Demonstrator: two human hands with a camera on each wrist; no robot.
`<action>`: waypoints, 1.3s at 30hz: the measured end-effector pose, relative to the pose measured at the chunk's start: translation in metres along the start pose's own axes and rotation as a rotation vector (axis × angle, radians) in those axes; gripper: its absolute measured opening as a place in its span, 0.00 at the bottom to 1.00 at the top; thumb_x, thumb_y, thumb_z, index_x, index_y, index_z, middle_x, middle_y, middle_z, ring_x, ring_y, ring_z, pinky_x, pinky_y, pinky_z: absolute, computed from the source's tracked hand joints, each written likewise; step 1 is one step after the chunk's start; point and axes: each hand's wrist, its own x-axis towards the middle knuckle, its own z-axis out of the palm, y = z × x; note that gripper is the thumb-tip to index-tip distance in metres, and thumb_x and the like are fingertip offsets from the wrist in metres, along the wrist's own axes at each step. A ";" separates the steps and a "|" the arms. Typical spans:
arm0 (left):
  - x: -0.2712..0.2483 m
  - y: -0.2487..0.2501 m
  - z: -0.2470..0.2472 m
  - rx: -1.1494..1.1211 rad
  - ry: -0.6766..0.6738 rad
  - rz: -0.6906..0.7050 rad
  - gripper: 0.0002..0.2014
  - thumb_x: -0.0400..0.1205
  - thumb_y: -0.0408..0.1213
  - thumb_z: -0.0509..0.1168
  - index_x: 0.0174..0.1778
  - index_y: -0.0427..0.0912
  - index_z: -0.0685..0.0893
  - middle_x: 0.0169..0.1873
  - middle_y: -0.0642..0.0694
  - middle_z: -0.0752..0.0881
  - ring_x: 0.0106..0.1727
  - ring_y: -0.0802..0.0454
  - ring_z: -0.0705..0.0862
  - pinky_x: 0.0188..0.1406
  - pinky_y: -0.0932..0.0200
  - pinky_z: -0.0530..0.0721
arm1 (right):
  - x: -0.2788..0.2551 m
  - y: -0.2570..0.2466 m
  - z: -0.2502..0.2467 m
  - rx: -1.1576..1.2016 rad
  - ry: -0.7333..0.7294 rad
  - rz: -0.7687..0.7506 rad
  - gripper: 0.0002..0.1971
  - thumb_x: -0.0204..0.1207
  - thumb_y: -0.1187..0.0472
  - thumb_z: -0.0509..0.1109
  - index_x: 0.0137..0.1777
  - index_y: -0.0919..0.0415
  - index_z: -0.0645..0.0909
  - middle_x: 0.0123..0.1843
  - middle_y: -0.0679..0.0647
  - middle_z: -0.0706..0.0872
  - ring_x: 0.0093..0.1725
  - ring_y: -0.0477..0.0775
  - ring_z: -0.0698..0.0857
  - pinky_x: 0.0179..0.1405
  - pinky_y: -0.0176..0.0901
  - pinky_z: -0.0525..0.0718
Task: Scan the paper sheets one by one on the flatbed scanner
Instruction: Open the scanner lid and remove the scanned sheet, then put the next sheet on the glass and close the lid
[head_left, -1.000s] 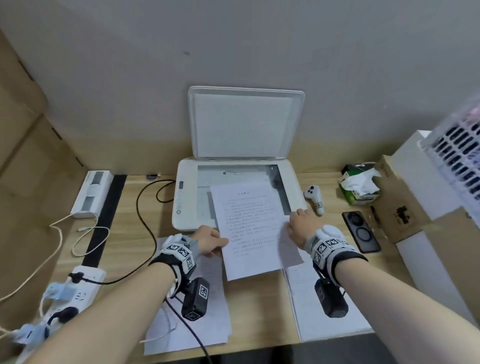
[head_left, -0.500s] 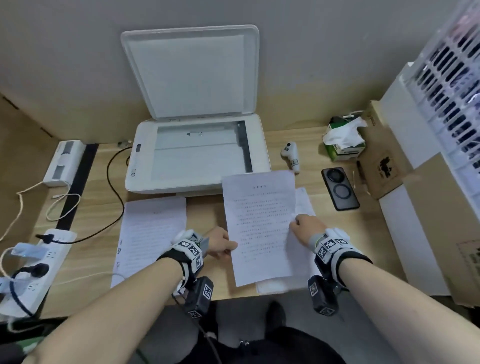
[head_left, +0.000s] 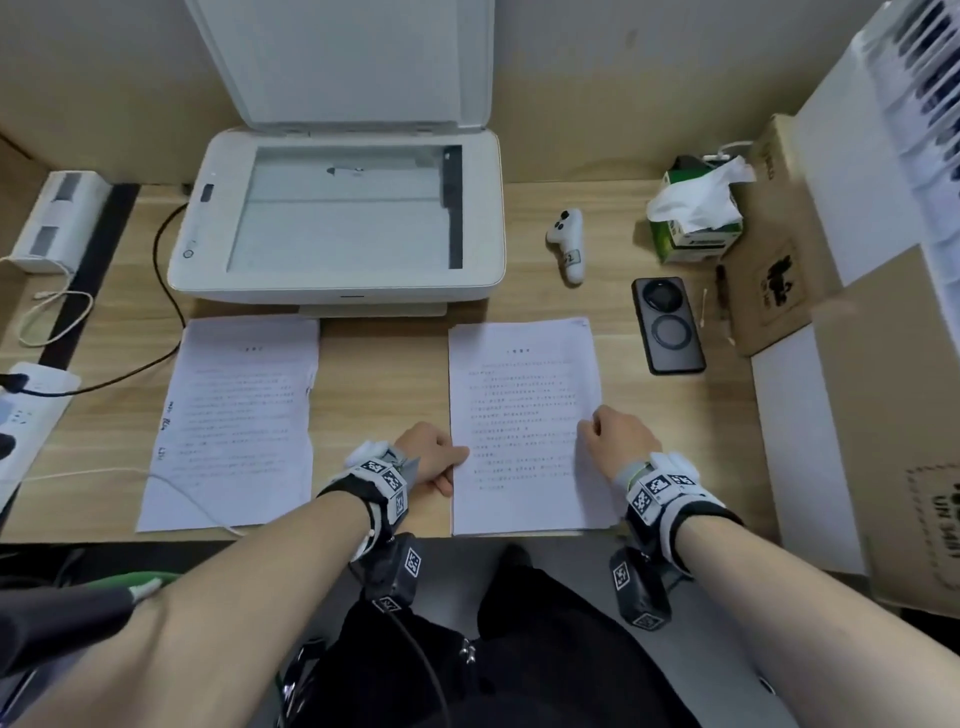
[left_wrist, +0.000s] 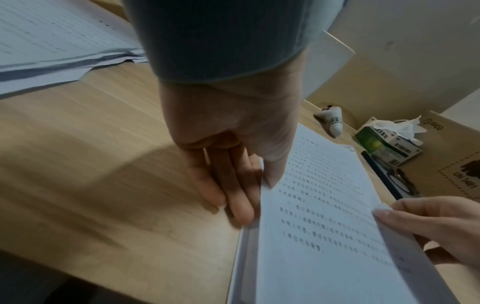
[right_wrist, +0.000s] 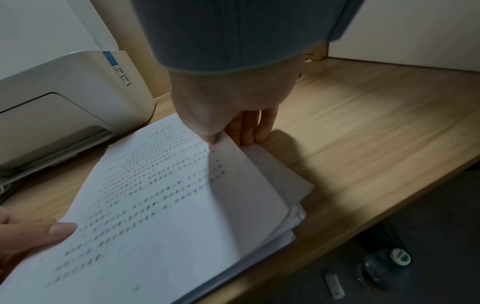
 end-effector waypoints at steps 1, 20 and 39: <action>0.000 -0.001 0.000 -0.009 0.002 -0.005 0.15 0.83 0.40 0.68 0.31 0.39 0.81 0.29 0.39 0.91 0.30 0.43 0.91 0.21 0.63 0.81 | 0.000 0.000 0.000 -0.009 0.005 0.010 0.12 0.83 0.53 0.58 0.43 0.60 0.74 0.38 0.58 0.82 0.35 0.61 0.79 0.28 0.47 0.70; -0.026 -0.074 -0.177 0.034 0.175 0.004 0.15 0.81 0.40 0.62 0.32 0.38 0.85 0.29 0.42 0.90 0.30 0.44 0.88 0.31 0.56 0.86 | 0.005 -0.204 0.036 -0.055 -0.017 -0.344 0.06 0.79 0.53 0.68 0.51 0.54 0.79 0.54 0.53 0.83 0.57 0.58 0.80 0.44 0.46 0.77; -0.037 -0.214 -0.292 0.268 0.395 0.166 0.18 0.86 0.35 0.60 0.72 0.42 0.81 0.84 0.48 0.60 0.84 0.47 0.60 0.79 0.57 0.63 | 0.000 -0.369 0.120 0.013 -0.138 -0.257 0.17 0.81 0.48 0.68 0.32 0.54 0.74 0.35 0.52 0.84 0.34 0.57 0.82 0.29 0.43 0.70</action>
